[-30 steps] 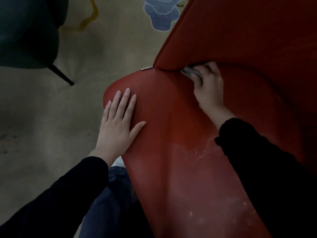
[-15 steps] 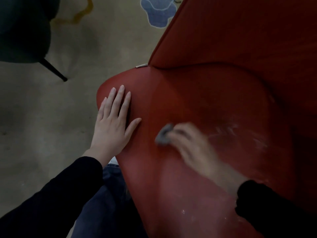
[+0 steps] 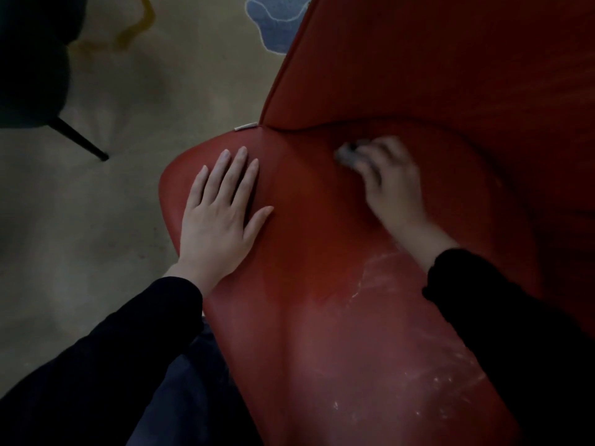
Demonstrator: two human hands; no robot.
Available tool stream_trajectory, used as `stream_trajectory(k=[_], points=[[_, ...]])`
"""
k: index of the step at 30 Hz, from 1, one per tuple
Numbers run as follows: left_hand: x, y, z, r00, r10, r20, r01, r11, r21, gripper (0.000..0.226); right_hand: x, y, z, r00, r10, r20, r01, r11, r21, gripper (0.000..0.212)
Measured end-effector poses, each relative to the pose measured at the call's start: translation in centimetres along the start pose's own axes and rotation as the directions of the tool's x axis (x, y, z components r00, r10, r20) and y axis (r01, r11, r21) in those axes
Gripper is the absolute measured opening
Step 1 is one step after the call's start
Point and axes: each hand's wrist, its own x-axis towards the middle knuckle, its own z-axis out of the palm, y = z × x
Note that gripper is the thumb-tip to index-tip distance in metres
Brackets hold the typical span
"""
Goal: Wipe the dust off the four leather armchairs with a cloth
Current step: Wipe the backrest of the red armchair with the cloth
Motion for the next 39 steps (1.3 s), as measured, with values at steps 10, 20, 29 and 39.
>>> stream_trajectory(k=[10,20,29,39], points=[[0.0,-0.1,-0.1,1.0,0.016,0.003,-0.016,1.0,0.013,0.066,-11.4,-3.2,-4.1,0.909,-0.327,0.258,0.267,0.933,0.242,0.02],[0.0,-0.1,0.0,1.0,0.015,0.011,-0.015,1.0,0.012,0.066,-0.4,3.8,-1.4,0.951,0.276,-0.141,-0.291,0.952,-0.093,0.022],[0.4,0.7,-1.5,0.995,0.09,0.041,-0.088,0.995,-0.054,0.065,-15.2,-4.4,-3.6,0.936,-0.276,0.22,0.239,0.955,0.178,0.019],[3.8,4.7,0.2,0.956,0.277,0.096,-0.275,0.961,-0.037,0.064,-5.9,10.5,-6.2,0.91,0.393,-0.135,-0.407,0.908,-0.103,0.024]])
